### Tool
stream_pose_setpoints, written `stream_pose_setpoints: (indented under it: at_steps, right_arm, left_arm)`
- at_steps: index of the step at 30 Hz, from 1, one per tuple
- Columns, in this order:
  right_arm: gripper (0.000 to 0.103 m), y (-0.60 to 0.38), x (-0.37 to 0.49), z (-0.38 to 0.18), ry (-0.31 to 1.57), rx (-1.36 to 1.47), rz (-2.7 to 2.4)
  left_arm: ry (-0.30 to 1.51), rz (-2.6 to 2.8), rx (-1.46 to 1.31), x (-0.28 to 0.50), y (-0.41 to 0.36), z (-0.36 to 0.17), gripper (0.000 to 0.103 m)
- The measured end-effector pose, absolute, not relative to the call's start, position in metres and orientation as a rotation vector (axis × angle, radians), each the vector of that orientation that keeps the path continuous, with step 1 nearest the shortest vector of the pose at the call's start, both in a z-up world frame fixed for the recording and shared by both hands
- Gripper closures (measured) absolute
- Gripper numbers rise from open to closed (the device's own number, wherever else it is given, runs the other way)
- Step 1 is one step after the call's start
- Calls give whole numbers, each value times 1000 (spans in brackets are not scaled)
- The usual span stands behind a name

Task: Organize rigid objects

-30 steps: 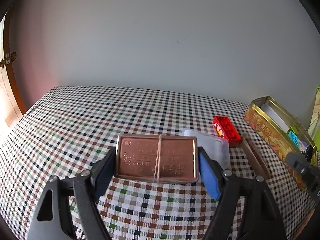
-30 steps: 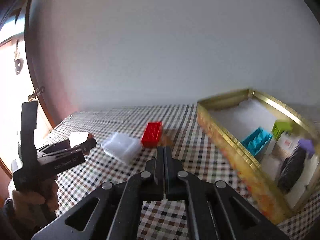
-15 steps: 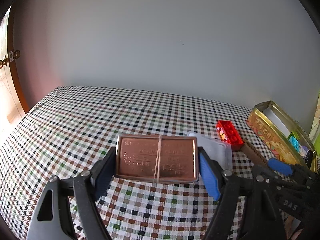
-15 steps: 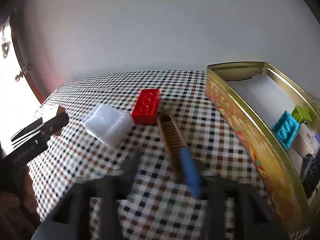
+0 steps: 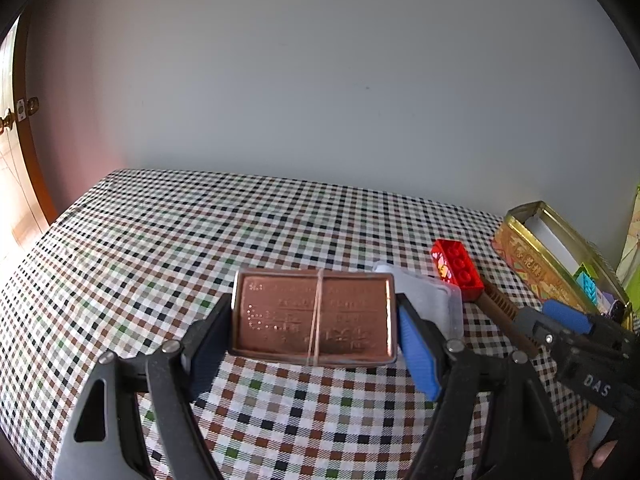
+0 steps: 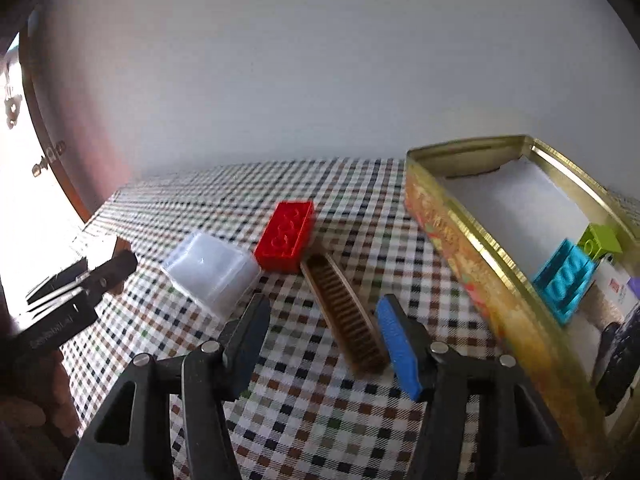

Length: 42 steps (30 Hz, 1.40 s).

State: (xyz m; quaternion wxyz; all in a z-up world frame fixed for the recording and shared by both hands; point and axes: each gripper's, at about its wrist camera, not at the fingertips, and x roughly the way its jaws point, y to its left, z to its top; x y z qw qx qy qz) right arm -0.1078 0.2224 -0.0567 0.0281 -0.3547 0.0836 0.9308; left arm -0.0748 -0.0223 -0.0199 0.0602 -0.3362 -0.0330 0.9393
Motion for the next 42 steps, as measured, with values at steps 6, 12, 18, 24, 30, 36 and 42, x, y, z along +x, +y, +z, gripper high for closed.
stream_pose_setpoints:
  at_steps: [6,12,18,24,30,36,42]
  right_arm:
    - [44,220,-127,-73,212,-1233,2836]
    - [75,226,-133,-79,206,-1290,2800]
    - [75,230,-120,-73,226,-1229,2846]
    - [75,240,-98,-43,338,-1042,2944]
    - [75,241,-86,-26,334,-911,2969]
    - [75,243,-74,-12,277,-828,2951]
    - [75,258,-59,-6,253,-773,2936]
  left_arm:
    - [-93,2839,-1013,-76,-22,-19,26]
    - [-92,2839,-1014,-76,-22,-20,26]
    - [-101,2833,-976,-76,-21,-19,26]
    - [-113,2850,-905,-69,-19,-14,26]
    - [-102,2875,-879,-61,-11,-10,26]
    - [-133,2866,-838,-53,-2,0,26]
    - [-95,2846,-781,-43,23,9,26]
